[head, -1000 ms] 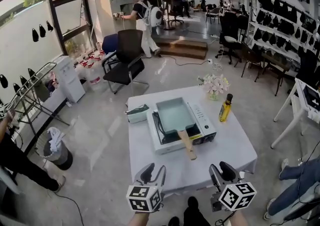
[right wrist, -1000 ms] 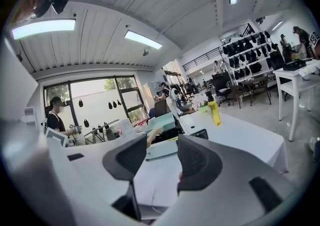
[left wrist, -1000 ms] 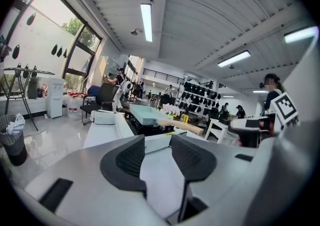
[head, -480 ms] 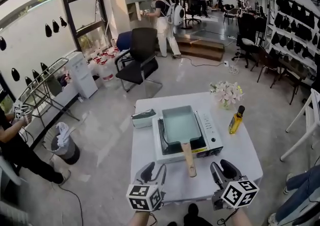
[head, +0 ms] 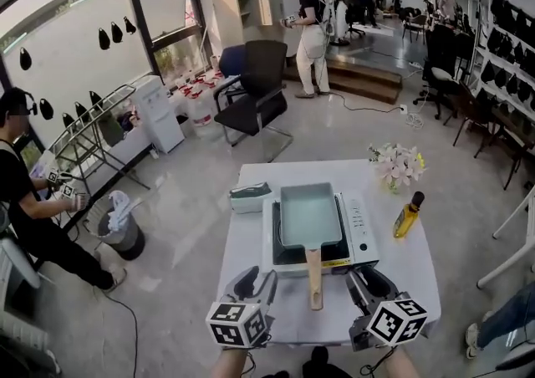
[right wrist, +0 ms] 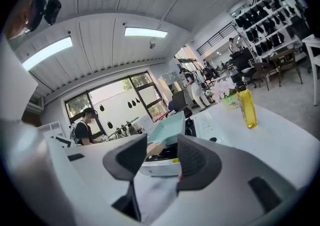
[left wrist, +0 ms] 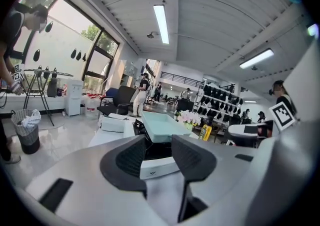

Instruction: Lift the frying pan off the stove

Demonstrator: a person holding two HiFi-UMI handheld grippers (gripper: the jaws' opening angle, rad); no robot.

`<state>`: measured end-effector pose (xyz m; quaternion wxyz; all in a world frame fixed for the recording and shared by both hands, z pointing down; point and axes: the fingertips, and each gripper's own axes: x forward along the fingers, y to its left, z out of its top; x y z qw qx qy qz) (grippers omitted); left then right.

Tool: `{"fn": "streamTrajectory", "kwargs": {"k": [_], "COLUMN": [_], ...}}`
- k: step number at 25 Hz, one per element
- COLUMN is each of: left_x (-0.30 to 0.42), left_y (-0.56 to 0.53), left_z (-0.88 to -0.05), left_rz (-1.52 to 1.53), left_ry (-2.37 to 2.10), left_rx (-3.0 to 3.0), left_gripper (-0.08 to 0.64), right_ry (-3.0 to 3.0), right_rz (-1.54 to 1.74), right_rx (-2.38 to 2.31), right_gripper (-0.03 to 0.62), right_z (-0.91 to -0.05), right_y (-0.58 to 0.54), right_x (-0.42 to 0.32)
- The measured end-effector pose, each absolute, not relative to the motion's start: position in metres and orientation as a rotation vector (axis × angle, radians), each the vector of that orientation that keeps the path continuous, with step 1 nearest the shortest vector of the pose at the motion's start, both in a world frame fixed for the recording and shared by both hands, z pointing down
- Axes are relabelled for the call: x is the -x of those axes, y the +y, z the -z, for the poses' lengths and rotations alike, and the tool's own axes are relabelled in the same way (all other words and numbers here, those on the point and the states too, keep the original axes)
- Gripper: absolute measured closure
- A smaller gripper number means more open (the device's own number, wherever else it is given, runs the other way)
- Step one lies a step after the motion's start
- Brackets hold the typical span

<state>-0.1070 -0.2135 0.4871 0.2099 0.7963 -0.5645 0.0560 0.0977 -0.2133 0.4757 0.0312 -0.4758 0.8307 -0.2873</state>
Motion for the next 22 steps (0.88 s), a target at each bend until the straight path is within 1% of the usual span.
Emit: {"fn": "streamTrajectory", "kwargs": {"k": [8, 14, 22], "left_x": [0.112, 0.101, 0.084], "left_y": [-0.226, -0.225, -0.235], "left_z": [-0.492, -0.503, -0.513], "left_rz": [-0.08, -0.054, 0.089], "left_ry": [-1.608, -1.584, -1.375], "left_rx": [-2.089, -2.014, -1.927], "left_gripper": [0.414, 0.4, 0.39], "right_ry": [2.632, 2.678, 2.682], "right_rz": [0.954, 1.021, 1.114], "right_rx": [1.324, 1.215, 1.128], "right_gripper": [0.416, 0.416, 0.416], "right_z": [-0.481, -0.489, -0.5], "right_y": [-0.227, -0.233, -0.237], "right_x": [-0.088, -0.083, -0.067]}}
